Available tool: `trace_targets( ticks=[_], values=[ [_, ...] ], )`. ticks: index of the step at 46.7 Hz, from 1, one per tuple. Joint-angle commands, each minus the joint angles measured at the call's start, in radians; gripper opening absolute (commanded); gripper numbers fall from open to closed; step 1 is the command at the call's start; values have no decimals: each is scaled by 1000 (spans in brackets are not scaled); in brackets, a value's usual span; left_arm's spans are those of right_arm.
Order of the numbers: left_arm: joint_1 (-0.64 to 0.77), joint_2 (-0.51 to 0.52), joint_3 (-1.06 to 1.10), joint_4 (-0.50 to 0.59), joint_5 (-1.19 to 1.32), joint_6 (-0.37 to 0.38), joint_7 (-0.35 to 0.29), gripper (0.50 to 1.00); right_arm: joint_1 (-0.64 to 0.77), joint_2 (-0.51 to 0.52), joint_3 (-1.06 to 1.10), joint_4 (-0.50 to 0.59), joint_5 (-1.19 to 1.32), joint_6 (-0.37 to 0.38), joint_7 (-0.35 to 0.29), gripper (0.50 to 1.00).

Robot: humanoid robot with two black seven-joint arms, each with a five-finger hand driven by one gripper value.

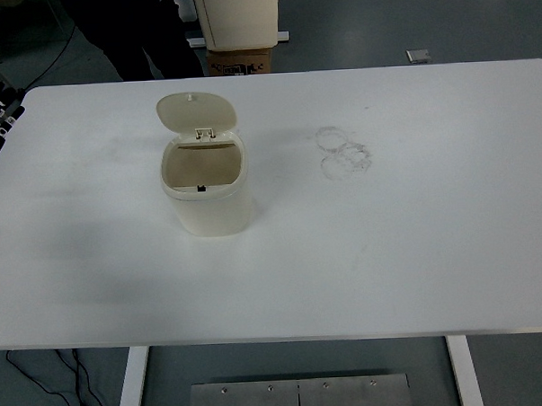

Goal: Open trash can

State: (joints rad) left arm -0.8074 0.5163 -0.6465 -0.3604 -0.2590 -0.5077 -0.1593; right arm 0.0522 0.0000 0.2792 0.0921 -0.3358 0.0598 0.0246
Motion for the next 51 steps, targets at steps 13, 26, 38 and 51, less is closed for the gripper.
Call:
trace_targets(
  ticks=[13, 26, 38, 51],
  values=[
    [60, -10, -35, -2, -5, -23, -19, 1000, 0, 0, 0, 0, 0, 0, 0, 991],
    [80, -9, -55, -2, -13, -29, -22, 1000, 0, 0, 0, 0, 0, 0, 0, 991],
    [93, -10, -55, -2, -13, -32, -22, 1000, 0, 0, 0, 0, 0, 0, 0, 991],
    [94, -19, -55, -2, -11, -31, -22, 1000, 0, 0, -3, 0, -3, 0, 0, 991]
  ],
)
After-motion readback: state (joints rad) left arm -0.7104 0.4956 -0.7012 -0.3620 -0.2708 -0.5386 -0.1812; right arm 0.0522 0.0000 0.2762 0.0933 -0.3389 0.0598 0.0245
